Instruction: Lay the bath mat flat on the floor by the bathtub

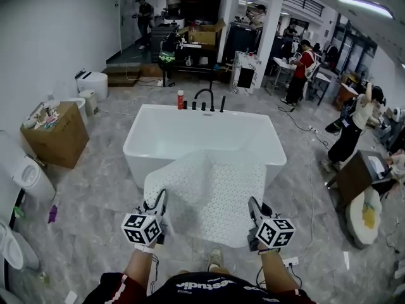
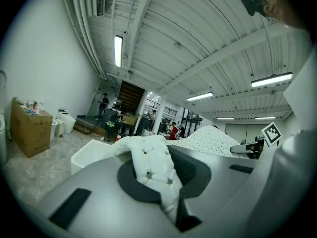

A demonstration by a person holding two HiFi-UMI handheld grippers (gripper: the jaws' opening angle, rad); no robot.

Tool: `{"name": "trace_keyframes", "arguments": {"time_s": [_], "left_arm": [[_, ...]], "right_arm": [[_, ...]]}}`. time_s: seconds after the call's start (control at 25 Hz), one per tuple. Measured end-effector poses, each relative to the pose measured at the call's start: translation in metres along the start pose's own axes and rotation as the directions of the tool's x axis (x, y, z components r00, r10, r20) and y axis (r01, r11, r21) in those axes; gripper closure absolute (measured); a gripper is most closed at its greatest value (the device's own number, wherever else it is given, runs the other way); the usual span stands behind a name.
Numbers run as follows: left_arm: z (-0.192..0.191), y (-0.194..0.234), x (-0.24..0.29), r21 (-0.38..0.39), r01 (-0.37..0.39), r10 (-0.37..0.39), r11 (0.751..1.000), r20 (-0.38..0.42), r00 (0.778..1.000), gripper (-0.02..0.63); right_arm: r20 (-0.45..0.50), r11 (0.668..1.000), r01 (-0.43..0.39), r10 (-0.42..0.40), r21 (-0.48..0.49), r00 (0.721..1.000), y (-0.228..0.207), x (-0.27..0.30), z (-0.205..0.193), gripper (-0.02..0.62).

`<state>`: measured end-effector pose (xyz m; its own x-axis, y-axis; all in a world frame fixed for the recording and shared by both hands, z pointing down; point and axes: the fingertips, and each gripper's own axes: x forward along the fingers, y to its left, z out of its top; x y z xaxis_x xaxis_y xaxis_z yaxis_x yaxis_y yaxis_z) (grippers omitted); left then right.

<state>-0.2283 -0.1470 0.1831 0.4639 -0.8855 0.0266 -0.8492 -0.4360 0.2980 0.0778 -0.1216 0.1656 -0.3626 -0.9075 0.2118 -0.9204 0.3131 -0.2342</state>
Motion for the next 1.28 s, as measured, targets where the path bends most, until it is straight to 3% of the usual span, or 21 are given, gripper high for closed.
{"name": "trace_keyframes", "arguments": {"time_s": [0.32,1.28], "left_arm": [[0.009,-0.004,0.032,0.029,-0.008,0.008,1.0,0.009,1.0,0.574],[-0.003,-0.015,0.187,0.043,-0.043,0.045,0.998,-0.049,0.998,0.574]], "right_arm": [[0.025,1.0,-0.029,0.029,-0.005,0.999,-0.018,0.027,0.015,0.549],[-0.011,0.999,-0.026,0.026,0.019,1.0,-0.155,0.12,0.04,0.549]]}}
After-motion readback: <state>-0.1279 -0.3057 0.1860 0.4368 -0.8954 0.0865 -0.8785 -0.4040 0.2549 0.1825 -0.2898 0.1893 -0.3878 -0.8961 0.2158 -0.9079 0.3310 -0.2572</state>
